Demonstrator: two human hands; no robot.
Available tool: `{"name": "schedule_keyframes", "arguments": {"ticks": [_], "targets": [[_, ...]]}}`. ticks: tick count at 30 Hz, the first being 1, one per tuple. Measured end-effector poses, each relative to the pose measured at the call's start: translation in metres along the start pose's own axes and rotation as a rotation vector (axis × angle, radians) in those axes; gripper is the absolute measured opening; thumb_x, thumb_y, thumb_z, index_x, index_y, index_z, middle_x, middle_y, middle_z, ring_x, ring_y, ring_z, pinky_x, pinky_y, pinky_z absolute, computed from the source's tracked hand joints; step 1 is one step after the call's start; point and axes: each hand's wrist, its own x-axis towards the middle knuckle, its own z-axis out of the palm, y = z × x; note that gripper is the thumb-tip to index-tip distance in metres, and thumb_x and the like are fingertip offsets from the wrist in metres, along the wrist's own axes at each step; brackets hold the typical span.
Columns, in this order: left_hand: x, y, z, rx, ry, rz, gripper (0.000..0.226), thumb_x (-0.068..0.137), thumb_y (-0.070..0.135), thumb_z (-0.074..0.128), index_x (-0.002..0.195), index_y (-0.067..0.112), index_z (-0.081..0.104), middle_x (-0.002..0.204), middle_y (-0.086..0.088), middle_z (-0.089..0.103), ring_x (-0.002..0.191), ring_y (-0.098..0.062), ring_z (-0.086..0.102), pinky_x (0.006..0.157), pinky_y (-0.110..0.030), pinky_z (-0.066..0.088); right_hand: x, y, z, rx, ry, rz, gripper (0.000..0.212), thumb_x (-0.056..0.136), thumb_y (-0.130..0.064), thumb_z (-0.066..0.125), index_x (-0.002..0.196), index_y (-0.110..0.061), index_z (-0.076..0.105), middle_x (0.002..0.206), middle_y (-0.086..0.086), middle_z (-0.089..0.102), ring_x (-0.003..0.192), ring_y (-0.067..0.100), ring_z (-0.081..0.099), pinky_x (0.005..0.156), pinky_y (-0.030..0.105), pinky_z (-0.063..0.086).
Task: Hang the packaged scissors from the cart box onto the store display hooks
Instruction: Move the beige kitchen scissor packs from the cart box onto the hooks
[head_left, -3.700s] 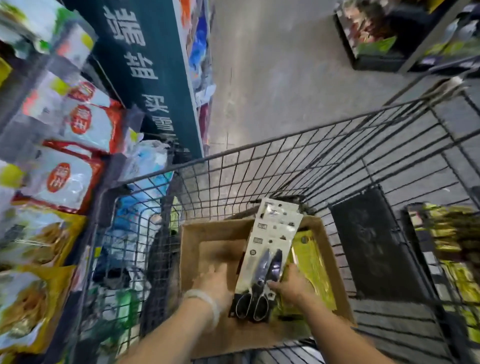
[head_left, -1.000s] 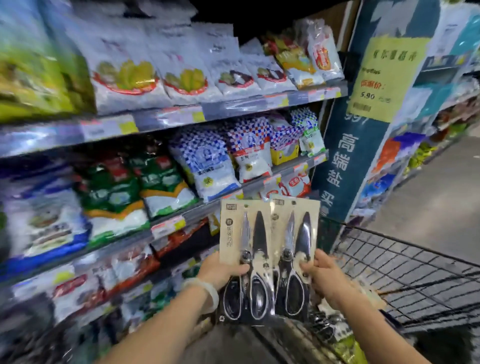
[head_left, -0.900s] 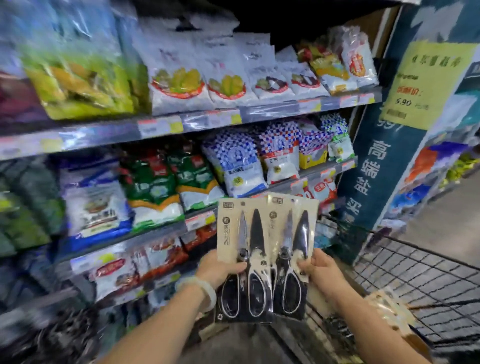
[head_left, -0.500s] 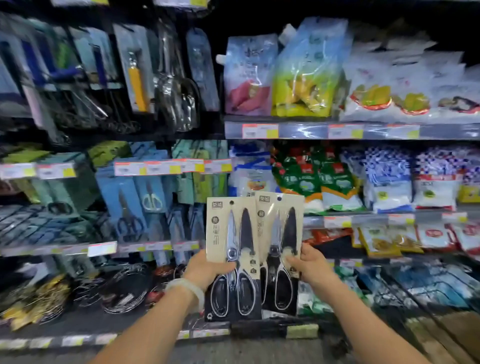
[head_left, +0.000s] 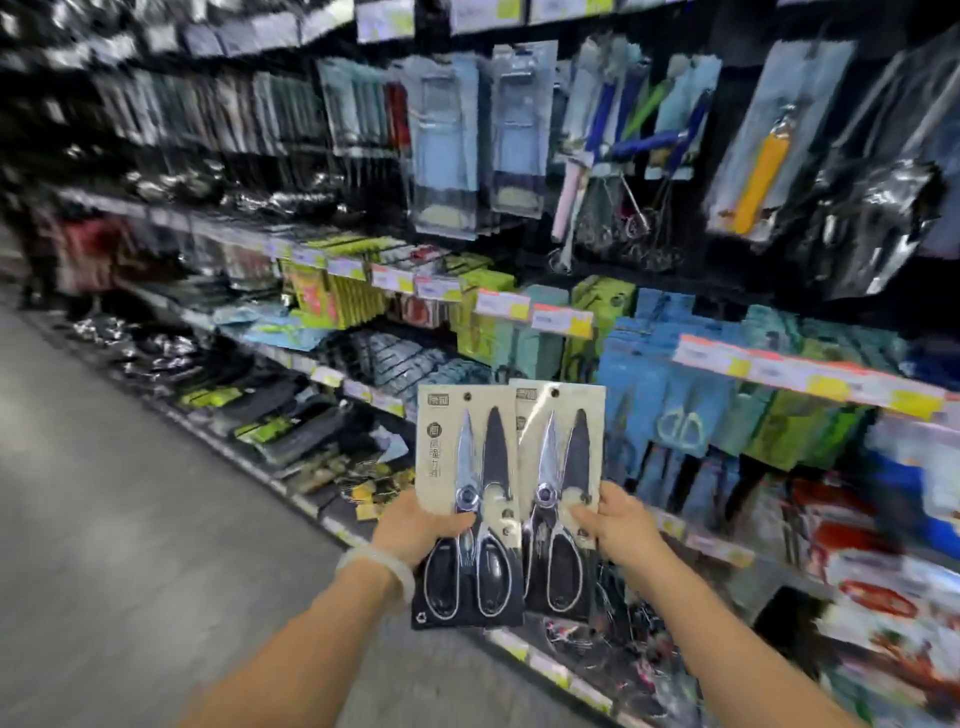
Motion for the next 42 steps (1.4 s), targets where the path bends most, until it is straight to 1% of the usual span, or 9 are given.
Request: {"name": "schedule_keyframes", "arguments": {"ticks": [8, 13, 15, 20, 26, 31, 37, 39, 42], "targets": [[0.054, -0.011, -0.121, -0.102, 0.269, -0.090, 0.048, 0.036, 0.032, 0.081, 0.079, 0.031, 0.061, 0.105, -0.008, 0.071, 0.103, -0.031, 0.064, 0.097, -0.049, 0.048, 0.110, -0.036, 0.143, -0.037, -0.230, -0.024, 0.030, 0.092, 0.003, 0.051, 0.119, -0.008, 0.053, 0.099, 0.007, 0.063, 0.063, 0.001, 0.057, 0.043, 0.007, 0.041], [0.121, -0.005, -0.197, -0.162, 0.344, -0.137, 0.039, 0.067, 0.002, 0.081, 0.099, 0.014, 0.061, 0.109, -0.012, 0.068, 0.101, -0.029, 0.063, 0.097, -0.043, 0.048, 0.193, -0.067, 0.220, -0.079, -0.318, -0.028, 0.031, 0.092, 0.003, 0.052, 0.121, -0.007, 0.054, 0.095, 0.001, 0.066, 0.078, 0.010, 0.062, 0.061, 0.016, 0.048], [0.157, -0.001, -0.231, -0.146, 0.350, -0.138, 0.052, 0.062, 0.007, 0.084, 0.109, 0.009, 0.061, 0.109, -0.012, 0.070, 0.101, -0.029, 0.065, 0.096, -0.044, 0.050, 0.226, -0.084, 0.250, -0.097, -0.343, -0.047, 0.029, 0.092, -0.003, 0.053, 0.120, -0.011, 0.053, 0.099, -0.002, 0.065, 0.085, 0.010, 0.061, 0.062, 0.014, 0.047], [0.214, -0.004, -0.276, -0.201, 0.331, -0.164, 0.068, 0.050, 0.016, 0.086, 0.113, 0.006, 0.062, 0.106, -0.013, 0.072, 0.097, -0.031, 0.068, 0.091, -0.047, 0.053, 0.277, -0.108, 0.292, -0.201, -0.341, -0.042, 0.029, 0.091, -0.014, 0.058, 0.120, -0.014, 0.053, 0.120, 0.007, 0.062, 0.106, 0.021, 0.060, 0.092, 0.034, 0.048], [0.288, -0.013, -0.321, -0.236, 0.304, -0.159, 0.049, 0.066, -0.004, 0.080, 0.110, 0.003, 0.059, 0.104, -0.015, 0.070, 0.093, -0.030, 0.066, 0.087, -0.040, 0.051, 0.330, -0.119, 0.341, -0.241, -0.276, -0.013, 0.032, 0.093, -0.012, 0.054, 0.125, -0.011, 0.051, 0.116, 0.003, 0.061, 0.097, 0.016, 0.057, 0.071, 0.020, 0.044], [0.363, -0.007, -0.380, -0.210, 0.163, -0.156, 0.057, 0.054, 0.006, 0.084, 0.106, 0.004, 0.062, 0.103, -0.015, 0.071, 0.097, -0.032, 0.067, 0.094, -0.048, 0.051, 0.376, -0.124, 0.397, -0.194, -0.137, 0.038, 0.047, 0.093, -0.017, 0.056, 0.136, -0.006, 0.042, 0.133, 0.010, 0.054, 0.102, 0.016, 0.052, 0.083, 0.024, 0.039], [0.435, 0.002, -0.459, -0.114, 0.024, -0.125, 0.083, 0.034, 0.026, 0.088, 0.111, 0.006, 0.065, 0.101, -0.012, 0.073, 0.098, -0.030, 0.068, 0.097, -0.048, 0.049, 0.417, -0.160, 0.468, -0.129, 0.023, 0.086, 0.037, 0.093, -0.019, 0.056, 0.128, -0.008, 0.047, 0.117, 0.004, 0.061, 0.104, 0.023, 0.059, 0.092, 0.034, 0.047], [0.455, 0.004, -0.479, -0.121, 0.021, -0.140, 0.077, 0.039, 0.020, 0.090, 0.109, 0.005, 0.063, 0.101, -0.015, 0.073, 0.097, -0.032, 0.068, 0.095, -0.048, 0.050, 0.428, -0.177, 0.485, -0.128, 0.028, 0.064, 0.023, 0.095, -0.017, 0.054, 0.117, -0.010, 0.049, 0.108, 0.002, 0.062, 0.095, 0.021, 0.057, 0.082, 0.028, 0.043], [0.475, 0.001, -0.497, -0.105, 0.010, -0.147, 0.065, 0.047, 0.014, 0.090, 0.105, 0.006, 0.062, 0.101, -0.017, 0.071, 0.096, -0.033, 0.067, 0.092, -0.049, 0.051, 0.443, -0.193, 0.499, -0.104, 0.066, 0.068, 0.045, 0.096, -0.017, 0.050, 0.138, -0.007, 0.038, 0.131, 0.009, 0.050, 0.113, 0.024, 0.053, 0.086, 0.023, 0.037]]}}
